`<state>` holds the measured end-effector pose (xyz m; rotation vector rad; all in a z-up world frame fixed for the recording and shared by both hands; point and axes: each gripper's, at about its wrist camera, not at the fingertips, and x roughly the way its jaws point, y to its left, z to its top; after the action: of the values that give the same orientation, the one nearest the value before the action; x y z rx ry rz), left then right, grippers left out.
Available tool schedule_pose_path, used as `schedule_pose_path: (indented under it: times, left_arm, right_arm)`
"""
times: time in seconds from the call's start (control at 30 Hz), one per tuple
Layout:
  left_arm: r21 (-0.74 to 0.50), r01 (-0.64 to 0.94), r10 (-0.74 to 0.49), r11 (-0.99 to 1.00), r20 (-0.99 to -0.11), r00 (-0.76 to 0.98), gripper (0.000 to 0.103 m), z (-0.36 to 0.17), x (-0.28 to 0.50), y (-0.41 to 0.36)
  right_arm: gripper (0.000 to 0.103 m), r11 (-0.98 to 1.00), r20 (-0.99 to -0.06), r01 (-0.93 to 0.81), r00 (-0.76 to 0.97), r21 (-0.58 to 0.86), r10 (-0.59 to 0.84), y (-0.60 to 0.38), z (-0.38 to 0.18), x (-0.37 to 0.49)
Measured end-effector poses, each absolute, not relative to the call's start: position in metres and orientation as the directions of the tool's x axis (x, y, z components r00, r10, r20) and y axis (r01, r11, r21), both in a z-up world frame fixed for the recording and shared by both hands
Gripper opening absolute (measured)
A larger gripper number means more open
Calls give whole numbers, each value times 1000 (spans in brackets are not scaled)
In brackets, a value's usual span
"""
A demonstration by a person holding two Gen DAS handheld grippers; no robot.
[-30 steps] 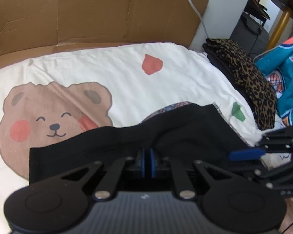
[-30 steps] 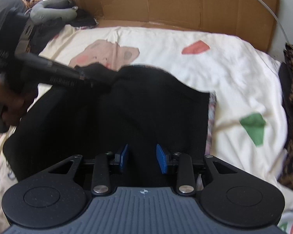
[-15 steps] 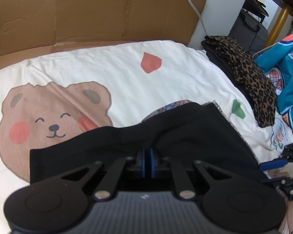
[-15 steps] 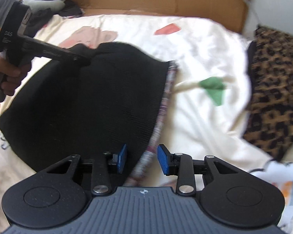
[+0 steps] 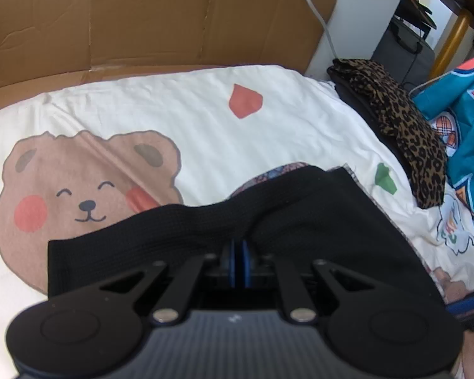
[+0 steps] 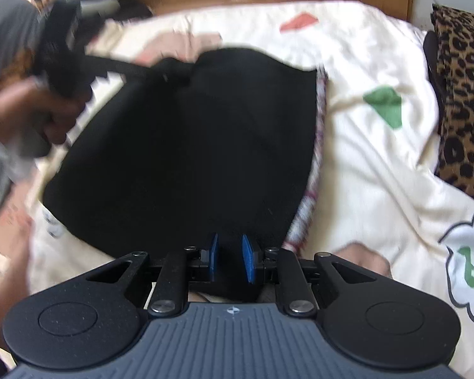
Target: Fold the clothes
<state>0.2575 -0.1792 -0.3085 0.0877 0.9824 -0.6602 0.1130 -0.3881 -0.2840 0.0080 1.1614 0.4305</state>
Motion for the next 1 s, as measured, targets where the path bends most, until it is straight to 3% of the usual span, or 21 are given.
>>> schedule_pose_path:
  times: [0.27, 0.53, 0.73, 0.83, 1.0]
  left_arm:
    - [-273, 519, -498, 810, -787, 363, 7, -310, 259, -173]
    - [-310, 447, -496, 839, -775, 392, 7, -287, 256, -160]
    - [-298, 493, -516, 818, -760, 395, 13, -258, 229, -131]
    - [-259, 563, -524, 785, -763, 379, 22, -248, 209, -127]
    - [-231, 660, -543, 714, -778, 316, 27, -255, 169, -133]
  right_arm:
    - [21, 917, -908, -378, 326, 131, 264, -386, -299, 101]
    - [21, 925, -907, -355, 332, 133, 258, -384, -301, 105]
    - [21, 929, -906, -342, 334, 142, 261, -390, -298, 105]
    - [21, 929, -906, -342, 336, 137, 257, -391, -297, 103]
    - [21, 930, -908, -343, 333, 133, 253, -389, -298, 104]
